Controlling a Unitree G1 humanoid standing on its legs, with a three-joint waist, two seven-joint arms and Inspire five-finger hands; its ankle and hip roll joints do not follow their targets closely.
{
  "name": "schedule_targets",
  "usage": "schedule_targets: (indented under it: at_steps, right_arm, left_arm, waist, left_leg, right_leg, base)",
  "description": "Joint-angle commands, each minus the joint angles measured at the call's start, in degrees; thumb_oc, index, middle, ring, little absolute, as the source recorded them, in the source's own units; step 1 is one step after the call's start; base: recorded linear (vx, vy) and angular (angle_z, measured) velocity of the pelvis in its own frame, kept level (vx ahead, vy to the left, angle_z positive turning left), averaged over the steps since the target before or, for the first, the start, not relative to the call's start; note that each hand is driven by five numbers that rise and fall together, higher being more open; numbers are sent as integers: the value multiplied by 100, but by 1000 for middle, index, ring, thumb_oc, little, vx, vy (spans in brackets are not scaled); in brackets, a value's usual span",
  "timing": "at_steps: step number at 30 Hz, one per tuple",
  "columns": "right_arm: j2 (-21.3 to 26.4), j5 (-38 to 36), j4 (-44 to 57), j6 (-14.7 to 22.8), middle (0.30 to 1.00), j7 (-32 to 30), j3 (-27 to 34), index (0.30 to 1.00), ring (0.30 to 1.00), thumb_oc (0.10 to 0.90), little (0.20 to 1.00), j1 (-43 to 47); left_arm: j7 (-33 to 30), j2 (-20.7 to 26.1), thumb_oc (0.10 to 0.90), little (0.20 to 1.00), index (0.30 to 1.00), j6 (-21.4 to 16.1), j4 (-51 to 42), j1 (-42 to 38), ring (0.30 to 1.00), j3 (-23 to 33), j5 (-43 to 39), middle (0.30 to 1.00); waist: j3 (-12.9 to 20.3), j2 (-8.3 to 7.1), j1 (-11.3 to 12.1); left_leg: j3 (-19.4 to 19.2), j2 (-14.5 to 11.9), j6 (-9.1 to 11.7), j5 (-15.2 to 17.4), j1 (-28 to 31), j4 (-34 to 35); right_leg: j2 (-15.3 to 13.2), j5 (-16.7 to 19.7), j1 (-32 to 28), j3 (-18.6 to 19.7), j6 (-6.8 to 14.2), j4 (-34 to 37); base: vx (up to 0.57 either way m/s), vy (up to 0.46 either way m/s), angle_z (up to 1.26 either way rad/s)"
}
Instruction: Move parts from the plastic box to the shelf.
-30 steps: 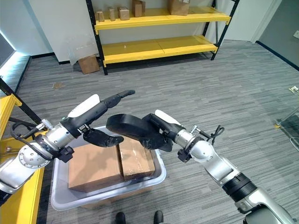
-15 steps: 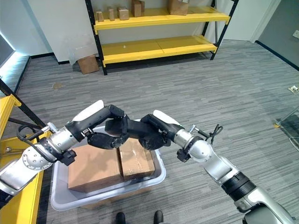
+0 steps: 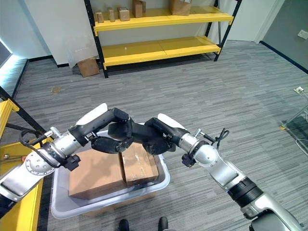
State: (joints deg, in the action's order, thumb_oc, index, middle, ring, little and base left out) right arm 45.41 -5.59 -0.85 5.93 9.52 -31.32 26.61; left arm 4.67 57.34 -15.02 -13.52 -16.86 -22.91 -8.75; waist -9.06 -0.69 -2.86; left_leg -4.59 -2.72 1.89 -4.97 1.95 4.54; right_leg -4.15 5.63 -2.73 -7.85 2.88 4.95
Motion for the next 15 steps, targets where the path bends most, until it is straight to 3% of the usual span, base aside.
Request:
schedule_targets:
  at_steps: [1, 6, 7, 8, 15]
  right_arm:
    - [-265, -159, 117, 526, 300, -305, 164, 300, 300, 400, 300, 908]
    - [-290, -173, 127, 519, 300, -287, 172, 300, 300, 400, 300, 887]
    - [-315, -199, 118, 495, 901, -284, 211, 901, 901, 829, 901, 840]
    - [-315, -199, 118, 495, 1000, -284, 210, 1000, 1000, 900, 1000, 839]
    - [-313, -201, 176, 486, 1000, -332, 526, 1000, 1000, 900, 1000, 489]
  left_arm:
    - [-309, -158, 400, 300, 300, -287, 98, -471, 300, 282, -263, 300]
    - [-293, -179, 400, 300, 300, -292, 88, -424, 300, 317, -261, 300]
    - [-298, -188, 400, 300, 300, -282, 102, -372, 300, 369, -255, 300]
    - [-298, -187, 400, 300, 300, -282, 101, -369, 300, 371, -255, 300]
    - [-365, -222, 400, 300, 300, -256, 108, -119, 300, 664, -163, 300]
  waist:
    - [500, -203, 43]
    - [506, -201, 45]
    - [511, -204, 52]
    - [512, -204, 51]
    - [527, -206, 37]
  left_leg:
    - [-9, -251, 59, 457, 357, 46]
    - [-7, -255, 59, 454, 360, 46]
    - [-6, -256, 60, 452, 360, 46]
    - [-6, -256, 60, 452, 360, 46]
    - [-2, -255, 55, 457, 360, 46]
  right_leg:
    - [-468, 15, -19, 176, 571, -33]
    - [-471, 14, -24, 176, 568, -33]
    - [-468, 15, -29, 177, 567, -32]
    - [-468, 15, -29, 177, 567, -32]
    - [-463, 7, -37, 172, 565, -30]
  base:
    - [0, 0, 0]
    - [0, 0, 0]
    - [0, 0, 0]
    - [0, 0, 0]
    - [0, 0, 0]
